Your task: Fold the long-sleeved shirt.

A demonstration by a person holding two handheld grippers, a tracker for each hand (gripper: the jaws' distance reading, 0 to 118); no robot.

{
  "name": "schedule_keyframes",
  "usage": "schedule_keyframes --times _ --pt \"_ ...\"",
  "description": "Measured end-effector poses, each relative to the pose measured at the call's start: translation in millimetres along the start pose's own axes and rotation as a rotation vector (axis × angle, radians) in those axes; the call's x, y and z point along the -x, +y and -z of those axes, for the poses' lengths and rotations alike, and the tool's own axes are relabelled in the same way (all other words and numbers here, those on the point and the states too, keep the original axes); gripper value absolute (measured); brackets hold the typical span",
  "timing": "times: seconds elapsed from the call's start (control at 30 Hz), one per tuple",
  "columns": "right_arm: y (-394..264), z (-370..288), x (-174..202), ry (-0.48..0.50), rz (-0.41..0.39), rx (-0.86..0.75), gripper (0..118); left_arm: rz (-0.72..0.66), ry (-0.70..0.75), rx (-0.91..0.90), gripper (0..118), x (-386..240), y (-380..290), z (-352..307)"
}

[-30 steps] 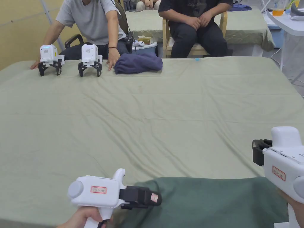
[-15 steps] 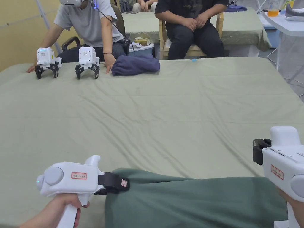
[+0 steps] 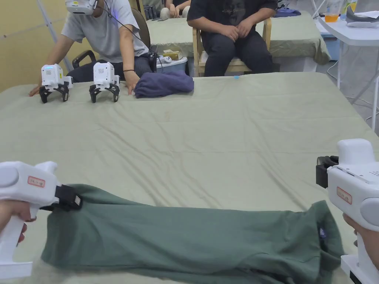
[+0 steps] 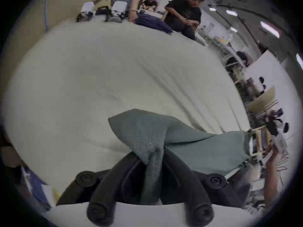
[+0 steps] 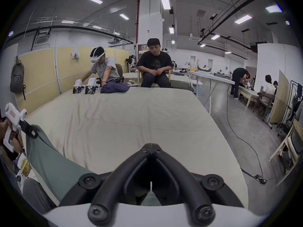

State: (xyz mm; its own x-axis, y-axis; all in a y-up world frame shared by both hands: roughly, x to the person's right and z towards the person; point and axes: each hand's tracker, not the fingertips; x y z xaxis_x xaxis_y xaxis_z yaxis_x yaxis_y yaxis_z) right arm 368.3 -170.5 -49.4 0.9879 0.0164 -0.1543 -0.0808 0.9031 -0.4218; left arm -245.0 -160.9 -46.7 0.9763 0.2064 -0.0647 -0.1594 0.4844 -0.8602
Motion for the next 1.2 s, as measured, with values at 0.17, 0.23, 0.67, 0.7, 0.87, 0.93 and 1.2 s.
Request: schedule_keyframes --times 0.17,0.23,0.67,0.7,0.87,0.93,1.2 --pt "1.5 2.9 4.3 -0.02 -0.018 -0.019 8 0.068 0.306 0.027 8 3.2 17.0 -36.8" --pt "4.2 7.8 11.7 -0.048 -0.04 -0.044 8 0.049 0.35 0.017 8 -9.3 19.8 -46.5" --pt "15.3 29.7 42.9 0.007 -0.026 -0.08 8 0.083 0.166 0.137 8 -212.7 9.8 -8.4" --pt "13.6 28.6 42.0 0.012 -0.031 -0.079 8 0.104 0.155 0.155 8 -234.0 5.6 0.5" --pt "1.9 22.6 24.3 0.03 -0.007 -0.065 8 0.164 0.124 0.24 8 -316.3 -8.1 57.3" --pt "-4.4 21.3 14.1 0.026 0.008 -0.059 8 0.166 0.123 0.271 8 -341.2 -13.2 79.0" --pt "-27.2 11.5 -31.0 -0.014 0.01 -0.044 8 0.314 0.102 0.331 8 -432.6 -33.8 115.8"
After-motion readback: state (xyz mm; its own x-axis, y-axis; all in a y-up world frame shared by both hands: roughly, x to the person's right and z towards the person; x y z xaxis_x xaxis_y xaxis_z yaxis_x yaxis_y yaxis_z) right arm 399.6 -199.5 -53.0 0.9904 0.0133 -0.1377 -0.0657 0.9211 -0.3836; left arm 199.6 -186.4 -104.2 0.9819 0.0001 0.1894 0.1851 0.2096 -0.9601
